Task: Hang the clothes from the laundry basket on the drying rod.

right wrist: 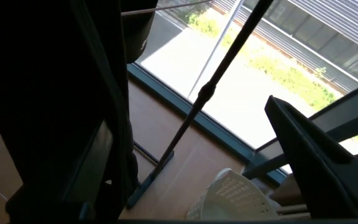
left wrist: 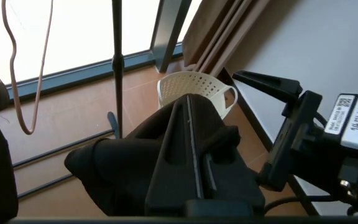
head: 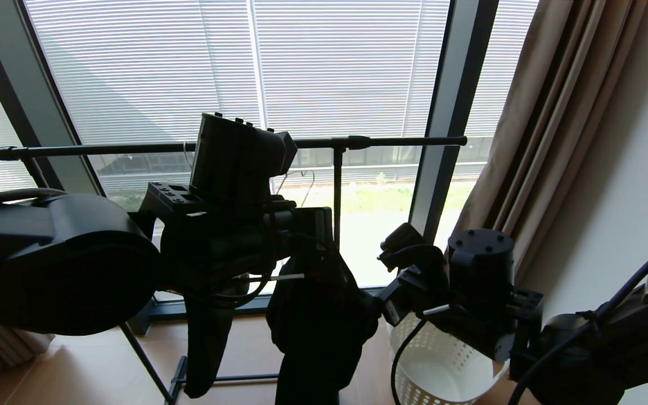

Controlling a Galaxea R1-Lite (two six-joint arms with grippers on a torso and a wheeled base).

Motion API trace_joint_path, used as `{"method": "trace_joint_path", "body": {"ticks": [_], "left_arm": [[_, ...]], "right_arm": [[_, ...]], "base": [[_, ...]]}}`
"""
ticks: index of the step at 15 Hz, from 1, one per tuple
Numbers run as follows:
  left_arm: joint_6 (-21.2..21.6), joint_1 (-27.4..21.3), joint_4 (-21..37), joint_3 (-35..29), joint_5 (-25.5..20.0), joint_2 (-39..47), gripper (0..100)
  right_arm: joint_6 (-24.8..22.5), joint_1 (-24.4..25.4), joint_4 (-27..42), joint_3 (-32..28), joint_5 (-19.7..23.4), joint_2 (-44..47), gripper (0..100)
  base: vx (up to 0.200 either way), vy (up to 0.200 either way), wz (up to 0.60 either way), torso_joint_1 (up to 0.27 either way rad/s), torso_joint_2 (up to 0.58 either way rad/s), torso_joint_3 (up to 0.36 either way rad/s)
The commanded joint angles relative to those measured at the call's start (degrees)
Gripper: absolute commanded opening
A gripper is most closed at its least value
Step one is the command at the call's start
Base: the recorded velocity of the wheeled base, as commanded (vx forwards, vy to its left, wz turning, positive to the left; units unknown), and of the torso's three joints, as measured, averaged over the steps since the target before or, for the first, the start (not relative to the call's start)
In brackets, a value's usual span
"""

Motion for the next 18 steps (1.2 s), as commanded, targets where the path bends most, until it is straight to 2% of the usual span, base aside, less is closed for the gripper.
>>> {"method": "trace_joint_path", "body": {"ticks": [1, 2, 3, 9, 12, 15, 18], "left_arm": [[-0.04, 0.00, -0.07, 0.51, -0.03, -1.04, 0], [-0.04, 0.00, 0.01, 0.51, -0.03, -1.04, 0], [-0.04, 0.00, 0.01, 0.60, -0.03, -1.04, 0], [0.22, 1.14, -0.07, 6.75, -0.47, -0.86, 0], [2.69, 3.43, 0.01, 11.23, -6.27, -0.77, 0], [2.95, 4.48, -0.51, 14.04, -10.14, -0.25, 0], [3.83, 4.66, -0.60, 14.22, -10.67, -0.51, 0]], "right_arm": [[0.12, -0.48, -1.24, 0.72, -0.04, 2.76, 100], [0.74, -0.48, -2.20, 0.99, -0.04, 3.03, 100], [1.09, -0.65, -2.47, 1.16, -0.12, 3.03, 0], [4.34, -4.78, -3.61, 0.55, -0.56, -2.77, 0], [5.75, -5.49, -3.26, 0.81, -3.55, -7.87, 0], [5.75, -4.08, -2.82, 0.37, -6.19, -8.14, 0], [5.05, -3.38, -1.50, 0.55, -7.51, -8.05, 0]], "base": [[0.000, 0.000, 0.00, 0.000, 0.00, 0.000], [0.000, 0.000, 0.00, 0.000, 0.00, 0.000], [0.000, 0.000, 0.00, 0.000, 0.00, 0.000], [0.000, 0.000, 0.00, 0.000, 0.00, 0.000], [0.000, 0.000, 0.00, 0.000, 0.00, 0.000], [0.000, 0.000, 0.00, 0.000, 0.00, 0.000], [0.000, 0.000, 0.00, 0.000, 0.00, 0.000]]}}
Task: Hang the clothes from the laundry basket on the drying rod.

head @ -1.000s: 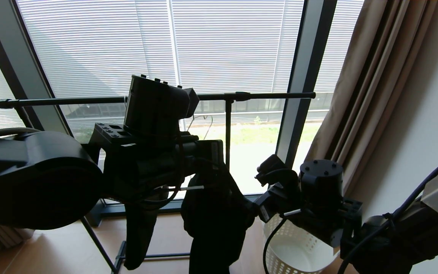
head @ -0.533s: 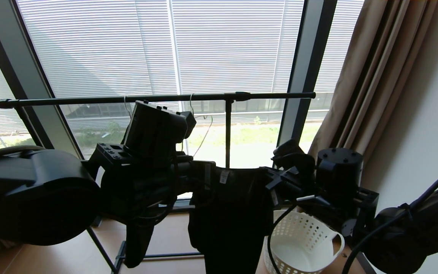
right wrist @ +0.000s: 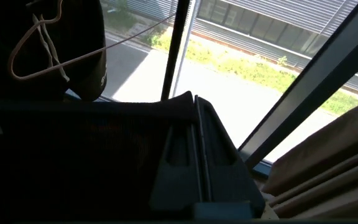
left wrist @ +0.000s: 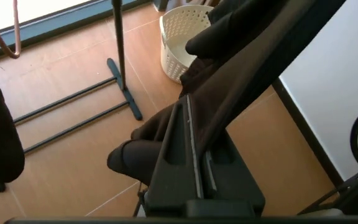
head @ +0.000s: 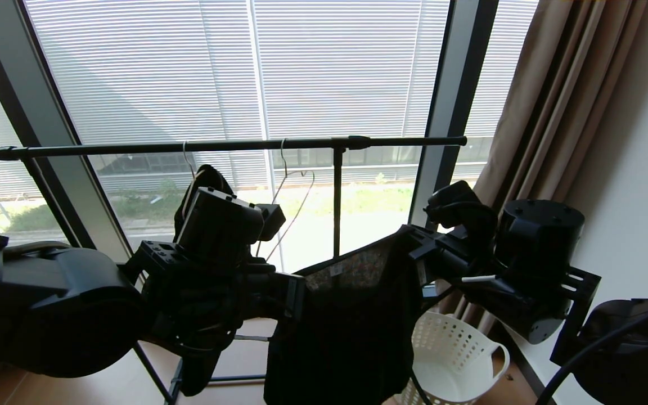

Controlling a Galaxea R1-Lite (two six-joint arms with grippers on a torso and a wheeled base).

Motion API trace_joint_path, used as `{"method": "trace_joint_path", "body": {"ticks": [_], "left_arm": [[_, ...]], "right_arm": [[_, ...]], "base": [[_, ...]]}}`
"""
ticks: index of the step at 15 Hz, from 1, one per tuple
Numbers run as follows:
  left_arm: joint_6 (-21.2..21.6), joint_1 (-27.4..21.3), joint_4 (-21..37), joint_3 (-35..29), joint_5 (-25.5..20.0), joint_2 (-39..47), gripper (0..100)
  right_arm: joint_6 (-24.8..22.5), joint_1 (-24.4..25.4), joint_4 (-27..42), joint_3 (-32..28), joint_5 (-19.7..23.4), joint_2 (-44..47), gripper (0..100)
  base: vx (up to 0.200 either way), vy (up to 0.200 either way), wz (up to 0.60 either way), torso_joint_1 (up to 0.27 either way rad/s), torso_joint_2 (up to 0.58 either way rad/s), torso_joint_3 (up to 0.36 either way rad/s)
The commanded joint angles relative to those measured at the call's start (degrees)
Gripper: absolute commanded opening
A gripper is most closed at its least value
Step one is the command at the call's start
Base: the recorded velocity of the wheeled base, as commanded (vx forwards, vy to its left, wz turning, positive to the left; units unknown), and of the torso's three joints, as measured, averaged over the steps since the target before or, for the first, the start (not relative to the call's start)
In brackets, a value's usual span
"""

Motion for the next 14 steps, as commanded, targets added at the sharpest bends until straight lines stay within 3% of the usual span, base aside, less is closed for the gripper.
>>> {"method": "trace_joint_path", "body": {"ticks": [1, 4, 5, 11, 14], "left_arm": [[1.53, 0.26, -0.08, 1.48, -0.07, -1.49, 0], [1.61, 1.49, -0.17, 2.54, 0.01, -2.64, 0], [1.97, 3.16, -0.08, 3.33, -0.07, -4.57, 0], [5.83, 3.78, -0.78, 6.67, 0.01, -9.49, 0], [5.75, 3.78, -6.76, 6.23, -0.16, -7.73, 0]], "right_arm": [[-2.37, 0.24, 1.09, 0.00, -2.59, -0.66, 0], [-9.84, 0.42, 1.71, -0.27, -5.22, -0.83, 0], [-18.19, 1.65, 4.52, -1.14, -6.54, -1.36, 0], [-19.50, 3.14, 25.97, -8.53, -7.51, -6.81, 0], [-19.42, 3.23, 34.40, -9.58, -7.33, -11.82, 0]], "base": [[0.000, 0.000, 0.00, 0.000, 0.00, 0.000], [0.000, 0.000, 0.00, 0.000, 0.00, 0.000], [0.000, 0.000, 0.00, 0.000, 0.00, 0.000], [0.000, 0.000, 0.00, 0.000, 0.00, 0.000], [0.000, 0.000, 0.00, 0.000, 0.00, 0.000]]}}
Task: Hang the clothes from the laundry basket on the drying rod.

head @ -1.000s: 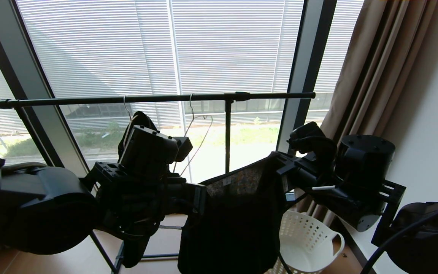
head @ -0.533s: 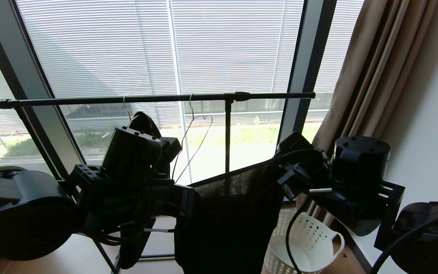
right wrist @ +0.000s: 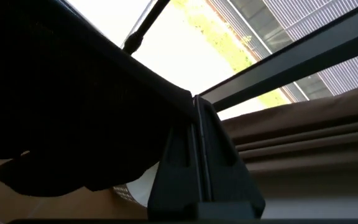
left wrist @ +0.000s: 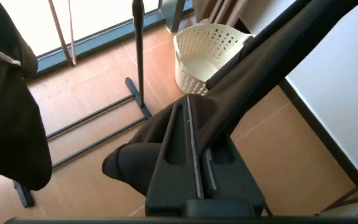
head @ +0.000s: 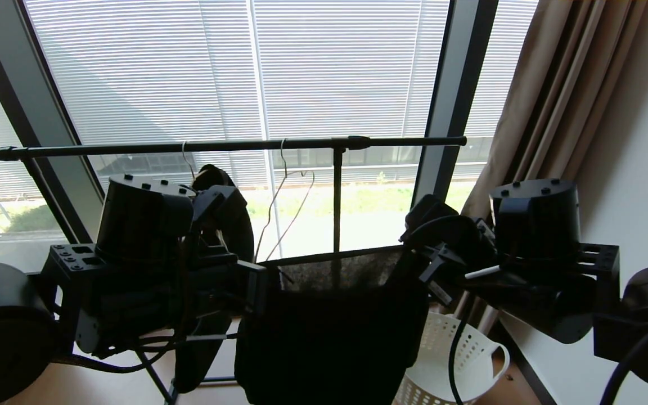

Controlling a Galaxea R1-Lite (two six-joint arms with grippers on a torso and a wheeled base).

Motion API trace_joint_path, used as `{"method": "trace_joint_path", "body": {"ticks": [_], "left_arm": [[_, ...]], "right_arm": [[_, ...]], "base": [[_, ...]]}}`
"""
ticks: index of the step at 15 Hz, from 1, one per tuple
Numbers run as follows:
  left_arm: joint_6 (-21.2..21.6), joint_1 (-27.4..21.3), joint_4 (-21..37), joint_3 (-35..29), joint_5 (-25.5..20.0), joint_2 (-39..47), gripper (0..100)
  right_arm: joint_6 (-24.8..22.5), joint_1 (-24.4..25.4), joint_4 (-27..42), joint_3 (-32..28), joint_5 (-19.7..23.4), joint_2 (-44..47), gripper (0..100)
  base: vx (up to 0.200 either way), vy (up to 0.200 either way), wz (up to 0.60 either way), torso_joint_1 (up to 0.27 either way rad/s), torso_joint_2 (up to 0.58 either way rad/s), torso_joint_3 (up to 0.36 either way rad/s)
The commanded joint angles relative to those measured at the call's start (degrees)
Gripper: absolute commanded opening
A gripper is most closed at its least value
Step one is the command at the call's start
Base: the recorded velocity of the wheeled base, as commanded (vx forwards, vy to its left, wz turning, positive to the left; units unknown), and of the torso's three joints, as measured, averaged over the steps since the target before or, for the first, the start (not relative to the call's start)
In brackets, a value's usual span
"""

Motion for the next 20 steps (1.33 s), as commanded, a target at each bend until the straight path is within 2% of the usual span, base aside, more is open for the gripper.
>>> {"method": "trace_joint_path", "body": {"ticks": [1, 3, 5, 7, 8, 12, 13, 15, 17, 18, 20], "left_arm": [[-0.06, 0.24, -1.92, -1.77, 0.00, 2.28, 0], [-0.15, 1.64, -1.83, -5.38, -0.79, 3.86, 0], [-0.15, 2.26, -1.75, -8.98, -2.73, 4.74, 0], [-0.15, 2.08, -1.75, -12.50, -2.82, 5.88, 0], [-0.15, 1.55, -1.57, -15.84, -2.82, 7.20, 0], [-0.15, -1.79, 0.01, -21.37, -2.82, 8.87, 0], [-0.15, -2.75, 0.01, -21.90, -2.82, 8.69, 0], [-0.15, -3.89, 0.10, -22.43, -2.82, 8.60, 0], [-0.15, -4.16, 0.10, -22.16, -2.82, 8.69, 0], [-0.15, -4.16, 0.10, -22.16, -2.82, 8.78, 0], [-0.15, -3.72, 0.10, -21.55, -2.82, 8.43, 0]], "right_arm": [[0.04, 0.70, 5.53, -0.50, 0.69, -5.84, 0], [0.13, 5.27, 11.77, -0.50, 2.01, -8.74, 0], [1.18, 10.63, 15.19, -0.32, 4.12, -10.24, 0], [6.98, 16.61, 15.37, -0.76, 4.38, -9.80, 0], [12.43, 20.39, 15.37, -2.43, 5.97, -8.13, 0], [25.88, 24.25, 14.58, -6.65, 6.67, -0.74, 0], [31.33, 25.57, 14.49, -9.20, 6.49, 2.07, 0], [39.06, 26.10, 11.77, -12.98, 5.97, 6.55, 0], [42.93, 26.10, 5.70, -11.83, 5.70, 7.25, 0], [43.02, 26.10, 5.44, -11.66, 5.70, 7.17, 0], [42.40, 24.43, 4.91, -4.63, 4.91, 1.63, 0]], "base": [[0.000, 0.000, 0.00, 0.000, 0.00, 0.000], [0.000, 0.000, 0.00, 0.000, 0.00, 0.000], [0.000, 0.000, 0.00, 0.000, 0.00, 0.000], [0.000, 0.000, 0.00, 0.000, 0.00, 0.000], [0.000, 0.000, 0.00, 0.000, 0.00, 0.000], [0.000, 0.000, 0.00, 0.000, 0.00, 0.000], [0.000, 0.000, 0.00, 0.000, 0.00, 0.000], [0.000, 0.000, 0.00, 0.000, 0.00, 0.000], [0.000, 0.000, 0.00, 0.000, 0.00, 0.000], [0.000, 0.000, 0.00, 0.000, 0.00, 0.000], [0.000, 0.000, 0.00, 0.000, 0.00, 0.000]]}}
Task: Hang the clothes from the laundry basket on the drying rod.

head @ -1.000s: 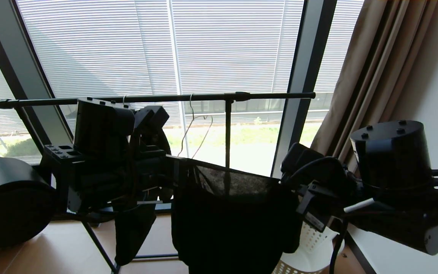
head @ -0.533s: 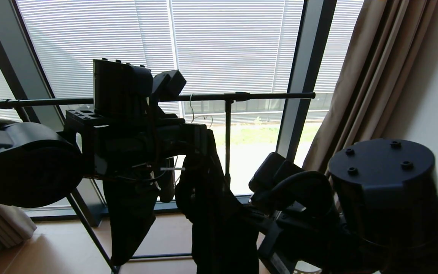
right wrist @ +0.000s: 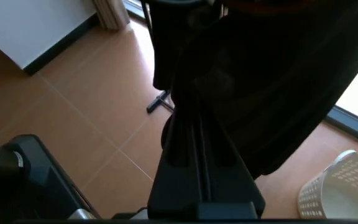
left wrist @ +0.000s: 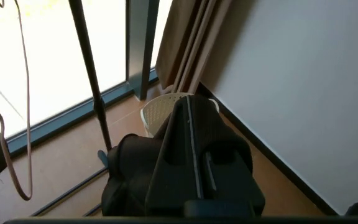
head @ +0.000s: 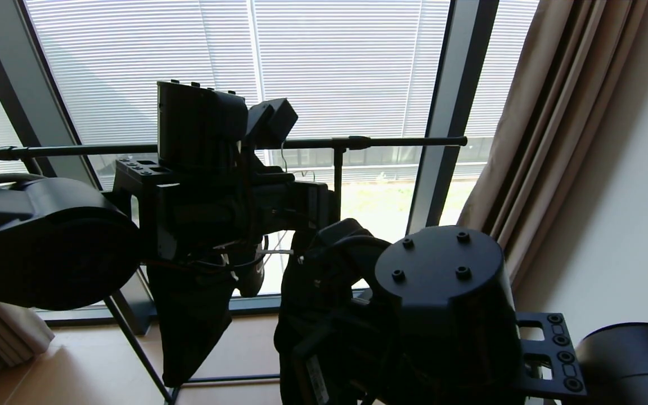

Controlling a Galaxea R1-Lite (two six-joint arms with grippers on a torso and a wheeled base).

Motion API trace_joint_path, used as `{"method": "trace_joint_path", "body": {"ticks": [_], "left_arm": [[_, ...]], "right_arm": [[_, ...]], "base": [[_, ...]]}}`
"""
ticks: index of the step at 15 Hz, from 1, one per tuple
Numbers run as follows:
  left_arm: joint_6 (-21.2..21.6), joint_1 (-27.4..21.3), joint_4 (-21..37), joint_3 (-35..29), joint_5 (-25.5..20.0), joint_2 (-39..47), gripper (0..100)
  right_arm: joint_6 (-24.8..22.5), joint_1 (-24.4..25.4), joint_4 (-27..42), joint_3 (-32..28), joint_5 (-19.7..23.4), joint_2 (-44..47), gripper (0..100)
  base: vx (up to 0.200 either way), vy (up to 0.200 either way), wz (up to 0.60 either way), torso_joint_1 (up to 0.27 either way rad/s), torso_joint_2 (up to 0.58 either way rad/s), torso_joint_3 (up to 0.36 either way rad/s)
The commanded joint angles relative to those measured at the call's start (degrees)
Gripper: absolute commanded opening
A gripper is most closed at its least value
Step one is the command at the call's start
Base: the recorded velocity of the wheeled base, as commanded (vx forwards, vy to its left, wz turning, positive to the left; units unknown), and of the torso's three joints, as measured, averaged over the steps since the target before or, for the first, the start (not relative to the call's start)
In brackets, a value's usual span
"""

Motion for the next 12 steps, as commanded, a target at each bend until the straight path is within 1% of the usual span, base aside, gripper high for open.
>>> {"method": "trace_joint_path", "body": {"ticks": [1, 2, 3, 4, 6, 7, 8, 9, 10, 12], "left_arm": [[-0.01, 0.52, -0.06, 0.65, 0.00, -0.49, 0], [-0.01, 1.40, 0.21, 1.00, 0.00, -1.90, 0], [0.08, 1.49, 2.40, 1.27, 0.00, -3.57, 0], [0.08, 1.49, 5.57, 1.27, 0.00, -5.68, 0], [0.08, 1.49, 10.05, 1.53, 0.09, -7.35, 0], [0.96, 1.49, 13.21, 3.64, 0.18, -8.75, 0], [2.10, 1.49, 13.65, 4.96, 0.18, -8.93, 0], [2.80, 1.49, 13.56, 6.19, 0.26, -8.93, 0], [3.15, 0.96, 13.65, 9.09, 0.18, -8.58, 0], [3.07, -0.53, 13.65, 10.76, 0.18, -7.35, 0]], "right_arm": [[-1.48, -2.13, 0.10, 6.54, -0.58, -5.56, 0], [-4.55, -4.59, 0.10, 10.41, -0.58, -9.25, 0], [-7.89, -7.66, 0.10, 13.39, -0.67, -12.06, 0], [-9.91, -11.27, 0.01, 14.36, -1.02, -13.03, 0], [-10.71, -15.57, -0.69, 13.13, -1.46, -12.15, 0], [-10.62, -19.09, -0.87, 8.03, -1.46, -7.40, 0], [-10.53, -20.58, -0.95, 4.78, -1.46, -4.06, 0], [-10.53, -21.11, -1.30, 2.14, -1.46, -1.60, 0], [-10.53, -21.46, -3.24, -3.22, -1.28, 2.88, 0], [-10.62, -21.46, -4.64, -7.70, -1.37, 7.10, 0]], "base": [[0.000, 0.000, 0.00, 0.000, 0.00, 0.000], [0.000, 0.000, 0.00, 0.000, 0.00, 0.000], [0.000, 0.000, 0.00, 0.000, 0.00, 0.000], [0.000, 0.000, 0.00, 0.000, 0.00, 0.000], [0.000, 0.000, 0.00, 0.000, 0.00, 0.000], [0.000, 0.000, 0.00, 0.000, 0.00, 0.000], [0.000, 0.000, 0.00, 0.000, 0.00, 0.000], [0.000, 0.000, 0.00, 0.000, 0.00, 0.000], [0.000, 0.000, 0.00, 0.000, 0.00, 0.000], [0.000, 0.000, 0.00, 0.000, 0.00, 0.000]]}}
